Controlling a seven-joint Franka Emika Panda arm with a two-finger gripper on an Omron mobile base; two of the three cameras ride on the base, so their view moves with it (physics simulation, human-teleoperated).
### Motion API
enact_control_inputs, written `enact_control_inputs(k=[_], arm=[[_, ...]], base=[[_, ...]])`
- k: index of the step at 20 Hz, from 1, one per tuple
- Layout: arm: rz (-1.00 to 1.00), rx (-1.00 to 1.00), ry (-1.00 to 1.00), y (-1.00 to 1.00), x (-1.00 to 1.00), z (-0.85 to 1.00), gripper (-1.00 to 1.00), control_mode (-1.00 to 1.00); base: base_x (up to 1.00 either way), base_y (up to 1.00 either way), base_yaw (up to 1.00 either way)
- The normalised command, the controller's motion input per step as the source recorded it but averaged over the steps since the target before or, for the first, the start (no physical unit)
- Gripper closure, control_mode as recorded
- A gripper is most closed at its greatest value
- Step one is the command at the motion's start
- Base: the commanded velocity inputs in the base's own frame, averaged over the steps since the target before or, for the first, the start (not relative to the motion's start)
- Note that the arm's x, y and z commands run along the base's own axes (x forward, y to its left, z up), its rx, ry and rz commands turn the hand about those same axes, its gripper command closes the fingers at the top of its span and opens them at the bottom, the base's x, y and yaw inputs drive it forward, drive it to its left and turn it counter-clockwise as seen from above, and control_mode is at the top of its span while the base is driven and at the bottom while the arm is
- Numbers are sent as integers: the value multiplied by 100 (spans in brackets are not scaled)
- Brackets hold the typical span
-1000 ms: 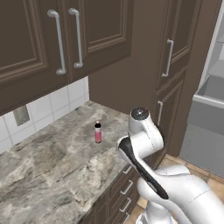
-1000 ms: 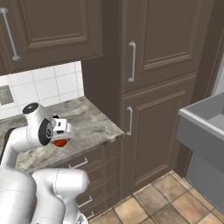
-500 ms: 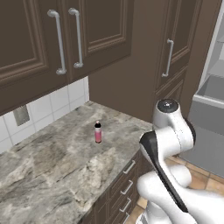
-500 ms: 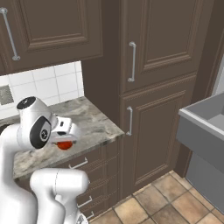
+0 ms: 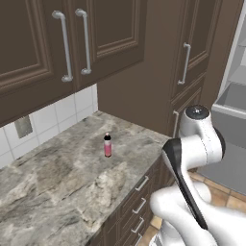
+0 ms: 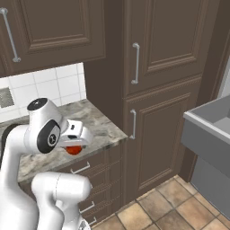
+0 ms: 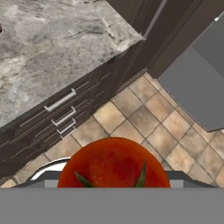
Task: Place the lemon wedge and tomato inside the fridge drawer. Close the drawer after placing the vegetables.
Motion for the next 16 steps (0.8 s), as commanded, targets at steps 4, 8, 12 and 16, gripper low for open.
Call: enact_control_inputs(k=[4, 8, 12, 16], arm=[[-16, 0, 0, 0, 0, -11, 100, -100], [-25, 0, 0, 0, 0, -4, 100, -100], [-14, 0, 0, 0, 0, 0, 100, 100], [0, 0, 0, 0, 0, 0, 100, 100]], base=[[0, 0, 0], [0, 0, 0], [0, -1, -21], [0, -1, -60]])
